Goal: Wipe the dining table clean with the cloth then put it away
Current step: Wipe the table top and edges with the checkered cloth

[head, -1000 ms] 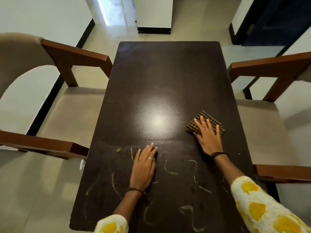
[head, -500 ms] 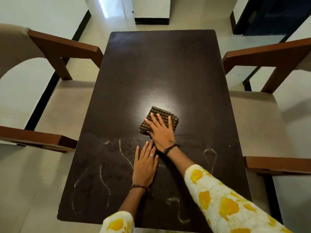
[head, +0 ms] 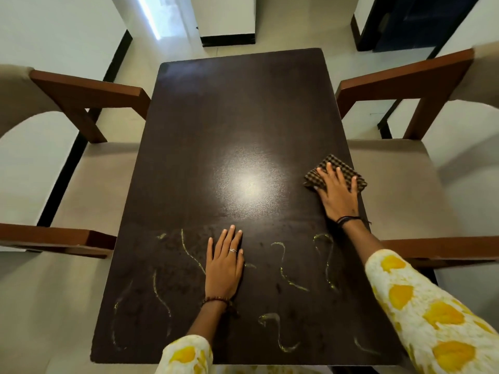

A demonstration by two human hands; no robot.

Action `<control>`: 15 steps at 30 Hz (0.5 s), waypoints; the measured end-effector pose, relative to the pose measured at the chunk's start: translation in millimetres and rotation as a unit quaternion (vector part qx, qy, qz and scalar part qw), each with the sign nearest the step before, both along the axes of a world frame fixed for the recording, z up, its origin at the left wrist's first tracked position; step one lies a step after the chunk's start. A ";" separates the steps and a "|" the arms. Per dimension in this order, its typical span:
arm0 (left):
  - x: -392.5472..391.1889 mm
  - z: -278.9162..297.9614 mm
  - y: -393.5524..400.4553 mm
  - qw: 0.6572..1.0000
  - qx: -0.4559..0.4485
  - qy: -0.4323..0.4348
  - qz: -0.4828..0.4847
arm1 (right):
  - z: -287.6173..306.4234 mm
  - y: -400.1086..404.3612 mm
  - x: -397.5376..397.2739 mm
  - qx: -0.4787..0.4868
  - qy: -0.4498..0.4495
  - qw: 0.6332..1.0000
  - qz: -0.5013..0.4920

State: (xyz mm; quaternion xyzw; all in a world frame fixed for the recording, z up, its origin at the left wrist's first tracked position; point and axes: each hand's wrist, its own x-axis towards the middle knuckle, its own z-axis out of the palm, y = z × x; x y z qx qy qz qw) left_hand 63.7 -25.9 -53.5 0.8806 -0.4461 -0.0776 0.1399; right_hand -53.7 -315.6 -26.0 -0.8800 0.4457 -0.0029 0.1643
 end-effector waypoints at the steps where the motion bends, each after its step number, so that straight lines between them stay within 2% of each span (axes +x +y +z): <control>1: -0.3 0.0 0.0 1.000 0.001 0.000 -0.001 | -0.1 2.8 -2.1 -0.001 0.002 1.000 -0.009; 4: -0.7 0.5 1.4 1.000 0.005 -0.001 0.000 | 0.2 26.0 -7.0 -0.007 -0.003 1.000 -0.016; 10: -0.9 0.3 -0.2 1.000 0.008 -0.006 0.000 | -5.9 82.6 -57.1 -0.020 0.000 0.999 0.043; 15: 0.5 -2.6 -1.7 1.000 0.000 -0.009 0.002 | -5.4 59.8 -53.3 -0.005 0.011 0.999 0.044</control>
